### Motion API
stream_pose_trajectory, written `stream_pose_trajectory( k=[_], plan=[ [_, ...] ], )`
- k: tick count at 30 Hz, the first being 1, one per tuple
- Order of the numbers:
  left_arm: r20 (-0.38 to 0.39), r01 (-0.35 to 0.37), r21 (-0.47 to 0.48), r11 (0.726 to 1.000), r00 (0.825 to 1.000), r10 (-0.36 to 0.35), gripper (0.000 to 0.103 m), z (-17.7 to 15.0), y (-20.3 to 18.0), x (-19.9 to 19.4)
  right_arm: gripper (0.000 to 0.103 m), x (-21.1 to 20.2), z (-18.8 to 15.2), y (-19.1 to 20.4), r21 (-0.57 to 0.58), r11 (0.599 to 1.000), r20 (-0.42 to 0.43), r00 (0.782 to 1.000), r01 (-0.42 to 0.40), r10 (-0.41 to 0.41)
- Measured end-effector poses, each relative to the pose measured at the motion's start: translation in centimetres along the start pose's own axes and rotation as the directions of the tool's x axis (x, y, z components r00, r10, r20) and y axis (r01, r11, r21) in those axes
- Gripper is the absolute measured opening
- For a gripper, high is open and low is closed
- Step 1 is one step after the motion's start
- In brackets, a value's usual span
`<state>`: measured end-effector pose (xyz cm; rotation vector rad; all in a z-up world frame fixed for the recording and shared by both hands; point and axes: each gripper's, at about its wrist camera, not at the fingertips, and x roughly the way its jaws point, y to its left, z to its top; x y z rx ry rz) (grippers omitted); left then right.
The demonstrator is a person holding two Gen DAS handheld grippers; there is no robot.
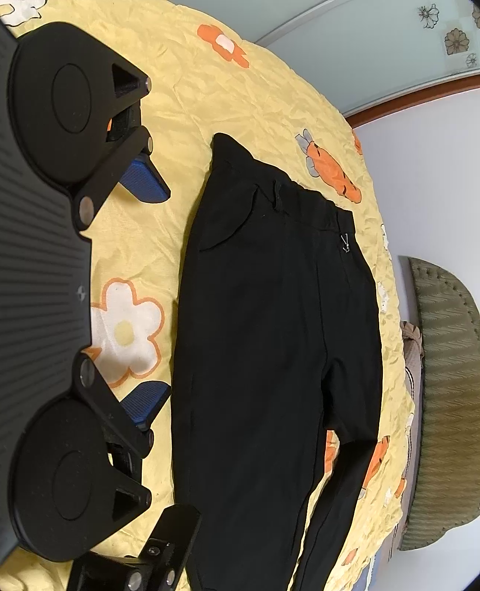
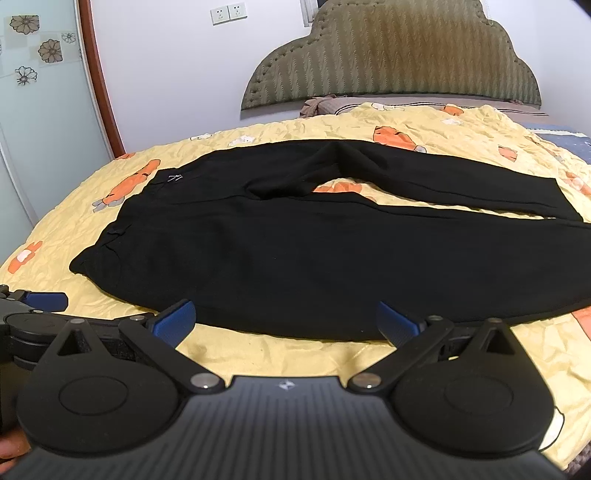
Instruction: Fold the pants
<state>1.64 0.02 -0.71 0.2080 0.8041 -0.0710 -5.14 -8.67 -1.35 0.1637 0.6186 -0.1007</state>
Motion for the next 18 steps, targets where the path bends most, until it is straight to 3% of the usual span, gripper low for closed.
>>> stream_pose_trajectory(
  k=[18],
  plan=[
    [-0.012, 0.008, -0.003, 1.0, 1.0, -0.008, 0.103, 0.01, 0.2, 0.55, 0.103, 0.31, -0.03, 0.24, -0.005, 1.0, -0.008, 1.0, -0.006, 0.006]
  ],
)
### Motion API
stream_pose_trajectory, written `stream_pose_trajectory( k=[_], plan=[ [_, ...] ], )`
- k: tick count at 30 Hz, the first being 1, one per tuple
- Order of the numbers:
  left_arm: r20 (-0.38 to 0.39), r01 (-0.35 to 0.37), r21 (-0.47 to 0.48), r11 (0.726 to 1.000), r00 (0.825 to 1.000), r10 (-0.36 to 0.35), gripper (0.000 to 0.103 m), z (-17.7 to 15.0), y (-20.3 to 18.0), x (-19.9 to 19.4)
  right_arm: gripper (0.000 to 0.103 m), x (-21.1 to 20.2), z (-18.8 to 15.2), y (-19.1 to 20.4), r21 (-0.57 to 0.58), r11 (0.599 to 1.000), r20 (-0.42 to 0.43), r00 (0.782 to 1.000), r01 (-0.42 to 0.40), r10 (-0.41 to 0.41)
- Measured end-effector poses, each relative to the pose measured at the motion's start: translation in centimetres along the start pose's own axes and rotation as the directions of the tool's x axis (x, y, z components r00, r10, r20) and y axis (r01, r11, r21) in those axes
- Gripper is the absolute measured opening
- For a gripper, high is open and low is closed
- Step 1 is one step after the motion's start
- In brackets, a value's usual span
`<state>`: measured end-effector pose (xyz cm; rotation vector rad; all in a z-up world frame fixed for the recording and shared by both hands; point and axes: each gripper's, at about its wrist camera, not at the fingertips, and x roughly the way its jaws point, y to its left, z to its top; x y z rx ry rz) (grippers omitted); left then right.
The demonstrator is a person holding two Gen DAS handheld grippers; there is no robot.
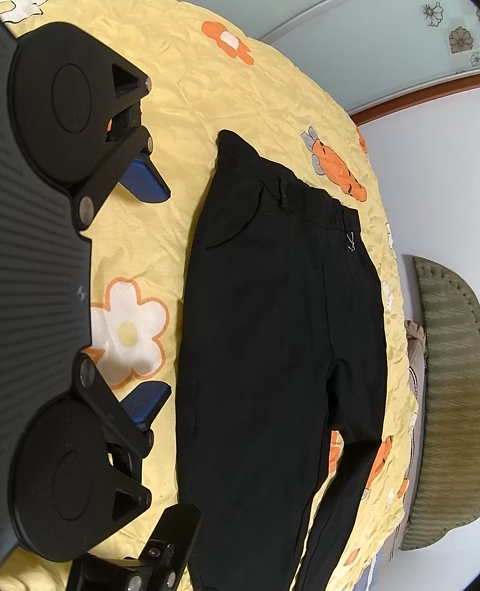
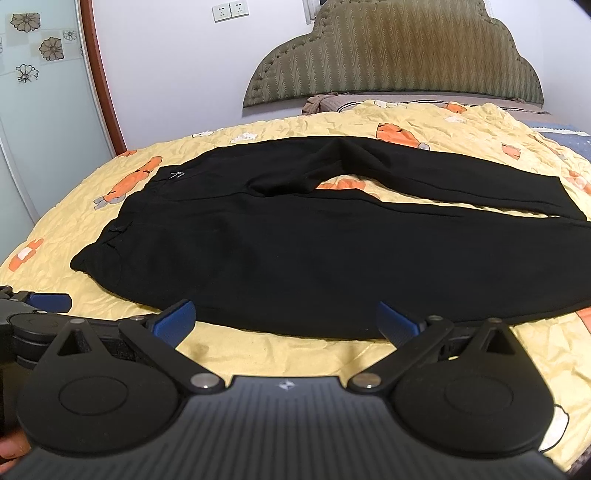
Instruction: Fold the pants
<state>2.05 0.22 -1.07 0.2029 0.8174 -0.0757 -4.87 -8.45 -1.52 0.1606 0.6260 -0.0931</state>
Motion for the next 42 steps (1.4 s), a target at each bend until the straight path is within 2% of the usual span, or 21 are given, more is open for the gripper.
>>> stream_pose_trajectory(
  k=[33, 37, 42],
  plan=[
    [-0.008, -0.01, 0.003, 1.0, 1.0, 0.01, 0.103, 0.2, -0.1, 0.5, 0.103, 0.4, 0.1, 0.0, -0.011, 1.0, 0.0, 1.0, -0.021, 0.021],
    [-0.009, -0.015, 0.005, 1.0, 1.0, 0.015, 0.103, 0.7, 0.0, 0.8, 0.103, 0.4, 0.4, -0.1, -0.027, 0.999, 0.011, 1.0, -0.028, 0.028],
    [0.002, -0.033, 0.009, 0.999, 0.999, 0.033, 0.103, 1.7, 0.5, 1.2, 0.103, 0.4, 1.3, 0.1, -0.093, 0.993, 0.055, 0.996, -0.07, 0.076]
  ],
)
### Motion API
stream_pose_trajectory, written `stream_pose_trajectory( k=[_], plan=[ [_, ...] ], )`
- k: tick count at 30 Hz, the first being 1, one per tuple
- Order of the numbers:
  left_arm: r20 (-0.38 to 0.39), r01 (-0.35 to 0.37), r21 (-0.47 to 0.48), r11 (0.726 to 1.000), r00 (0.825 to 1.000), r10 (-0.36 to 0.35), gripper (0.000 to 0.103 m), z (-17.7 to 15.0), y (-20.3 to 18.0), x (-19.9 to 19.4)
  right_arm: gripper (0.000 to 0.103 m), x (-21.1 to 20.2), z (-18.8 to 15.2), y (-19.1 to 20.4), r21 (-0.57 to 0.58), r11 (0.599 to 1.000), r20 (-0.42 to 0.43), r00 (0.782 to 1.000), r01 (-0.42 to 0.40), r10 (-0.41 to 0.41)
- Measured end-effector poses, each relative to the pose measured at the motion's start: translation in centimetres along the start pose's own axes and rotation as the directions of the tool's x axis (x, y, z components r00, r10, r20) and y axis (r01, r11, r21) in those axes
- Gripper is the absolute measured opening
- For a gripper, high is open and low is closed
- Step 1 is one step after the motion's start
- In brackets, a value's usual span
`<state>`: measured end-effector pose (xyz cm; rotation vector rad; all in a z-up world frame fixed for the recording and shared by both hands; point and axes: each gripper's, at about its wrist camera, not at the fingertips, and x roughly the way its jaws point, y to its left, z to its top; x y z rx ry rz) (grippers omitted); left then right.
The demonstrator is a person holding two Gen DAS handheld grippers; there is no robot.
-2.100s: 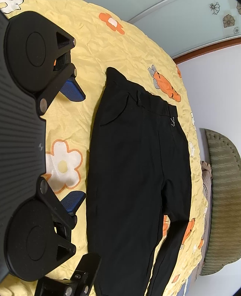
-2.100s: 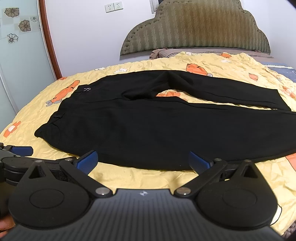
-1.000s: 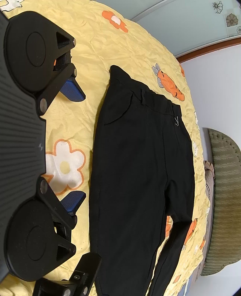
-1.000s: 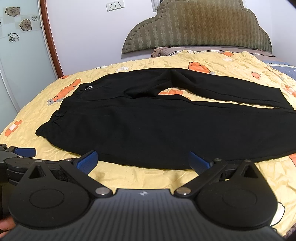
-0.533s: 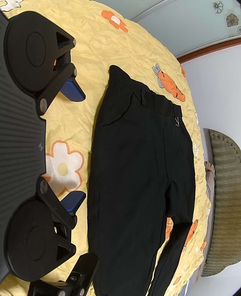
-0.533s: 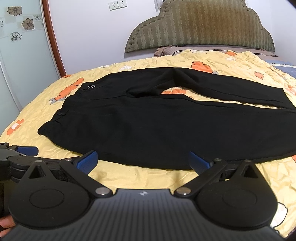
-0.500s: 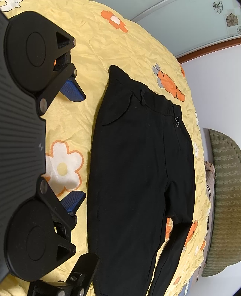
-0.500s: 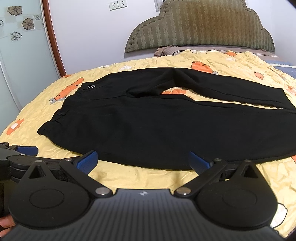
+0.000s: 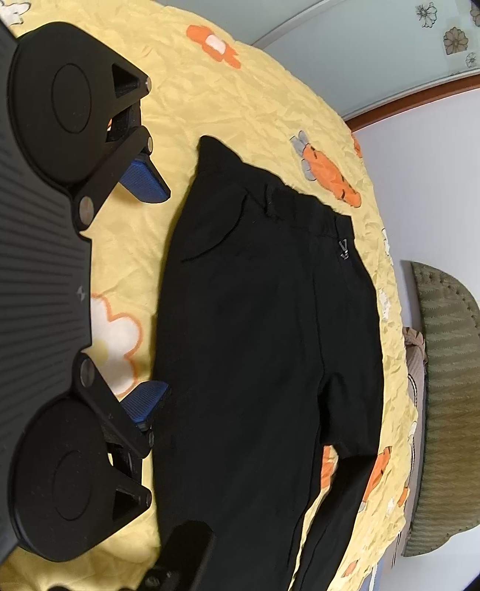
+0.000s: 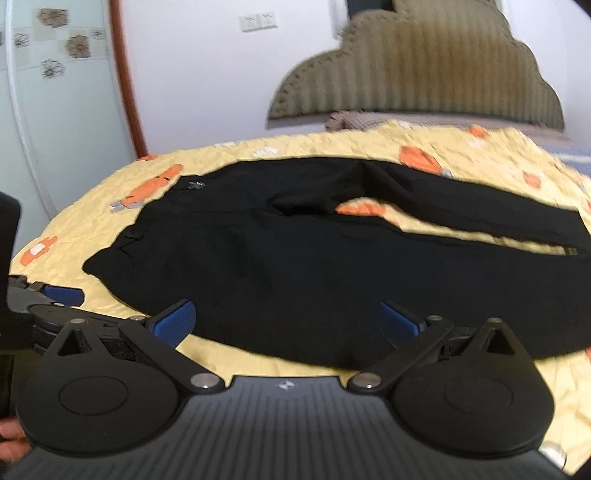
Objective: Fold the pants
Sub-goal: 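Grasp the trousers waistband with the left gripper while the right gripper grasps beside it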
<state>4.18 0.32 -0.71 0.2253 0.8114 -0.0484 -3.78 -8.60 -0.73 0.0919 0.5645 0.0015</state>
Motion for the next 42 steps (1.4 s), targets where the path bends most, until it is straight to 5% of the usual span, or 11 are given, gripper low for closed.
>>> stream_pose_trajectory(
  k=[10, 16, 21, 26, 33, 40, 42],
  plan=[
    [0.022, -0.04, 0.0, 0.999, 0.999, 0.04, 0.103, 3.2, 1.8, 1.7, 0.103, 1.6, 6.0, 1.3, -0.241, 0.97, 0.122, 0.992, -0.011, 0.042],
    [0.059, -0.062, -0.023, 0.998, 0.996, 0.064, 0.103, 6.4, 4.4, 2.8, 0.103, 6.2, 12.9, 1.1, -0.363, 0.926, 0.161, 0.972, -0.101, 0.169],
    [0.113, -0.121, -0.021, 0.992, 0.986, 0.123, 0.103, 9.7, 6.6, 3.9, 0.103, 13.9, 18.2, 0.9, -0.447, 0.864, 0.08, 0.952, -0.23, 0.296],
    [0.157, -0.183, -0.032, 0.983, 0.97, 0.186, 0.103, 12.4, 8.0, 6.3, 0.091, 22.5, 20.8, 0.5, -0.448, 0.856, -0.048, 0.963, -0.259, 0.266],
    [0.098, -0.213, -0.065, 0.975, 0.971, 0.219, 0.103, 17.1, 9.2, 11.3, 0.079, 32.7, 21.3, -0.1, -0.446, 0.859, -0.196, 0.964, -0.251, 0.18],
    [0.08, -0.114, -0.154, 0.981, 0.989, 0.127, 0.103, 19.4, 12.4, 12.1, 0.079, 38.1, 22.2, -1.4, -0.376, 0.871, -0.326, 0.925, -0.315, 0.194],
    [0.064, -0.114, -0.136, 0.984, 0.99, 0.123, 0.103, 19.3, 12.2, 12.6, 0.064, 38.9, 21.9, -1.6, -0.359, 0.87, -0.365, 0.909, -0.338, 0.203]
  ],
)
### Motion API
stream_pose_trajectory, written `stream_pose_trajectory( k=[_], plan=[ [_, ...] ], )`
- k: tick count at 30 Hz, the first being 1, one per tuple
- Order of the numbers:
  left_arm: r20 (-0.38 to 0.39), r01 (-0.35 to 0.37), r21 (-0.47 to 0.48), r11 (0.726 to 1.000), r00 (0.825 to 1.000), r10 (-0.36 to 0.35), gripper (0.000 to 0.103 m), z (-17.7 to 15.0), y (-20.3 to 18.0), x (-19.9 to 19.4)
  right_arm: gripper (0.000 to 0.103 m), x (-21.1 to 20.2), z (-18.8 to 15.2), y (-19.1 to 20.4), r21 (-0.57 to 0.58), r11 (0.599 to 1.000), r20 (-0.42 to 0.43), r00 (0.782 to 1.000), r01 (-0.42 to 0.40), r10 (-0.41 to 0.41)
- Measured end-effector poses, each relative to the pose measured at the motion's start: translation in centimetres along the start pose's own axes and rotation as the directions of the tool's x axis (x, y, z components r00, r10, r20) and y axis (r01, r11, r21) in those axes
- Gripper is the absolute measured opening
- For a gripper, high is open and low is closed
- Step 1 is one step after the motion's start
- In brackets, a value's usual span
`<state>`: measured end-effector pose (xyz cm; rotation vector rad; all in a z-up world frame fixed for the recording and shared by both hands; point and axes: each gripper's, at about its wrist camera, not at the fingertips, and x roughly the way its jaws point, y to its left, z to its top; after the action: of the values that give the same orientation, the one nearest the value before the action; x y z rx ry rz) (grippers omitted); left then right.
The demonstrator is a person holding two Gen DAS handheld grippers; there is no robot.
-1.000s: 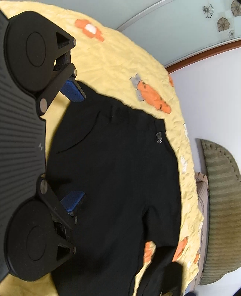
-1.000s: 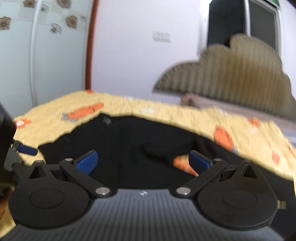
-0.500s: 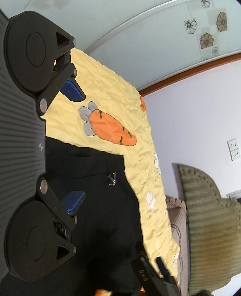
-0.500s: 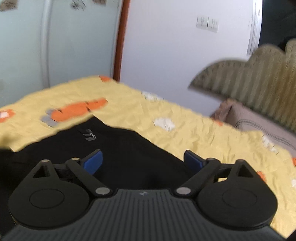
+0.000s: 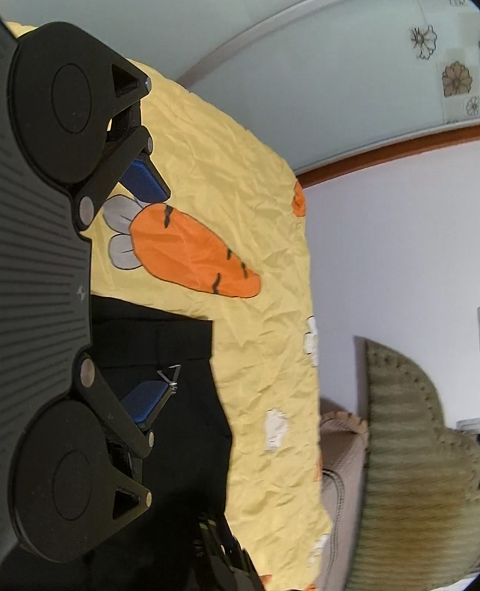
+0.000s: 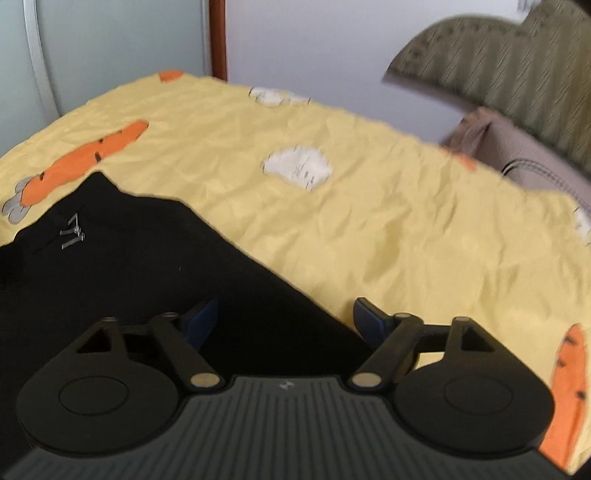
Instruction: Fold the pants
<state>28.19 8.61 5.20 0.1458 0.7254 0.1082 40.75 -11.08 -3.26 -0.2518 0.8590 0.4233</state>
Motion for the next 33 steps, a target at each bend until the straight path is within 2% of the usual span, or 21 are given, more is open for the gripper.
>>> stream_pose_trajectory(
  k=[1, 2, 3, 4, 6, 8, 11, 14, 18, 22, 23, 24, 25, 27, 28, 30, 33],
  plan=[
    [-0.013, 0.001, 0.005, 1.0, 1.0, -0.001, 0.103, -0.2, -0.2, 0.4, 0.038, 0.2, -0.2, 0.1, 0.001, 1.0, -0.015, 1.0, -0.025, 0.025],
    [-0.025, 0.006, 0.001, 1.0, 1.0, -0.006, 0.103, -0.3, -0.3, 0.7, 0.019, 0.4, -0.2, 0.1, 0.004, 0.999, -0.019, 0.999, -0.046, 0.046],
    [-0.038, 0.02, -0.011, 1.0, 0.999, -0.02, 0.103, -0.5, -0.4, 0.9, 0.014, 0.2, -0.4, 0.4, -0.006, 0.999, -0.01, 0.999, -0.052, 0.052],
    [-0.051, 0.045, -0.032, 0.998, 0.998, -0.047, 0.103, -0.6, -0.5, 1.1, 0.009, -0.2, -0.7, 1.1, -0.046, 0.999, 0.003, 1.0, -0.017, 0.017],
    [-0.077, 0.1, -0.082, 0.992, 0.991, -0.106, 0.103, -0.7, -0.7, 1.5, 0.007, -1.3, -1.2, 2.7, -0.123, 0.992, 0.035, 0.999, 0.037, -0.033],
    [-0.1, 0.15, -0.118, 0.982, 0.982, -0.162, 0.103, -0.6, -1.2, 1.8, 0.007, -3.5, -2.4, 5.1, -0.215, 0.969, 0.116, 0.988, 0.122, -0.099],
    [-0.129, 0.217, -0.172, 0.961, 0.962, -0.24, 0.103, -0.2, -2.3, 2.1, 0.007, -7.1, -4.9, 9.4, -0.352, 0.908, 0.237, 0.96, 0.226, -0.147],
    [-0.13, 0.27, -0.228, 0.935, 0.944, -0.305, 0.103, 0.2, -3.2, 2.2, 0.007, -9.4, -7.6, 13.0, -0.439, 0.847, 0.313, 0.934, 0.301, -0.17],
    [-0.163, 0.277, -0.294, 0.915, 0.929, -0.334, 0.103, 0.5, -4.0, 3.5, 0.007, -10.8, -10.2, 16.2, -0.503, 0.793, 0.355, 0.919, 0.343, -0.172],
    [-0.212, 0.224, -0.423, 0.878, 0.918, -0.335, 0.1, 0.0, -3.5, 5.3, 0.007, -11.4, -11.8, 17.6, -0.531, 0.764, 0.375, 0.91, 0.366, -0.176],
    [-0.216, 0.221, -0.44, 0.87, 0.914, -0.342, 0.093, -0.1, -3.3, 5.5, 0.007, -11.3, -11.9, 17.9, -0.533, 0.762, 0.378, 0.909, 0.368, -0.174],
    [-0.223, 0.228, -0.45, 0.863, 0.907, -0.356, 0.063, -0.3, -3.3, 5.5, 0.007, -11.3, -11.9, 18.0, -0.535, 0.76, 0.379, 0.909, 0.369, -0.174],
    [-0.242, 0.24, -0.453, 0.859, 0.894, -0.378, 0.04, -0.5, -3.3, 5.5, 0.007, -11.3, -12.1, 18.1, -0.535, 0.759, 0.379, 0.908, 0.371, -0.177],
    [-0.255, 0.263, -0.467, 0.844, 0.874, -0.413, 0.021, -0.9, -3.4, 5.2, 0.007, -11.4, -12.5, 18.3, -0.53, 0.761, 0.378, 0.907, 0.374, -0.182],
    [-0.25, 0.262, -0.473, 0.841, 0.875, -0.414, 0.014, -1.1, -3.3, 4.9, 0.007, -11.5, -12.7, 18.3, -0.526, 0.765, 0.378, 0.908, 0.371, -0.18],
    [-0.217, 0.261, -0.491, 0.831, 0.887, -0.407, 0.009, -1.5, -2.8, 3.6, 0.007, -11.8, -13.1, 18.7, -0.526, 0.769, 0.377, 0.91, 0.363, -0.172],
    [-0.161, 0.292, -0.495, 0.818, 0.895, -0.416, 0.008, -2.6, -1.6, 1.0, 0.007, -12.3, -14.0, 19.3, -0.534, 0.768, 0.37, 0.914, 0.354, -0.164]
  ],
)
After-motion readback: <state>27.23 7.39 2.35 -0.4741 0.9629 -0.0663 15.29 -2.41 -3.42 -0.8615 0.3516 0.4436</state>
